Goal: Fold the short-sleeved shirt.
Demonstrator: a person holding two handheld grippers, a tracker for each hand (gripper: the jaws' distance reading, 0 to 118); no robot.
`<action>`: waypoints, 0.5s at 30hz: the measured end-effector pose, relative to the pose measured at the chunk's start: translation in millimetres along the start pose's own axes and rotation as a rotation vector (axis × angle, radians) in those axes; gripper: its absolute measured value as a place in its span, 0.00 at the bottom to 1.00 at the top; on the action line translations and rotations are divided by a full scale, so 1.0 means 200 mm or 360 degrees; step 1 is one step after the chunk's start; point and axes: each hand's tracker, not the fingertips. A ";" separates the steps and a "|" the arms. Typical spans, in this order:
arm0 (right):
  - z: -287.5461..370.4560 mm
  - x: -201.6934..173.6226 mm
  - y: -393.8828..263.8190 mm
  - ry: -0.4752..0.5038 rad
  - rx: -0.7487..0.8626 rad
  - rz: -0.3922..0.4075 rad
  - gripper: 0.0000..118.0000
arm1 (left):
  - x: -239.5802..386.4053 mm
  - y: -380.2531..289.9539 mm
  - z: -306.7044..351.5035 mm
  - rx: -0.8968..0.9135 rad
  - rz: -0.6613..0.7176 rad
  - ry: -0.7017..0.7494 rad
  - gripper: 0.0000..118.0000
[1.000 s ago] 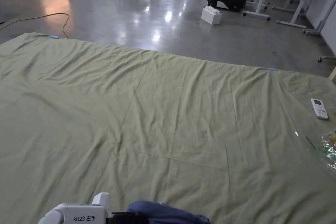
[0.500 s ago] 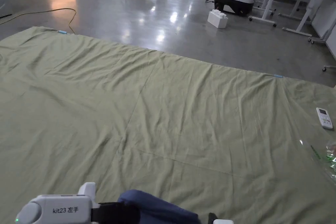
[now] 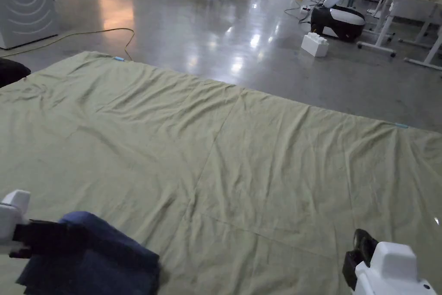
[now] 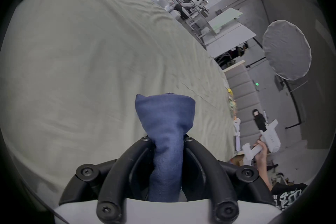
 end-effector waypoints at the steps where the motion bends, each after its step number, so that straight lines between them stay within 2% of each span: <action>1: 0.00 0.02 0.03 -0.0004 0.0015 -0.0014 0.00 | -0.03 0.04 0.05 0.0001 0.0004 0.0022 0.18; 8: -0.02 0.11 0.11 -0.0070 0.0078 -0.0017 0.00 | -0.20 0.26 0.32 0.0007 0.0033 0.0264 0.18; 15: -0.02 0.14 0.05 -0.0116 0.0031 -0.0019 0.00 | -0.24 0.34 0.33 -0.0123 0.0020 0.0624 0.18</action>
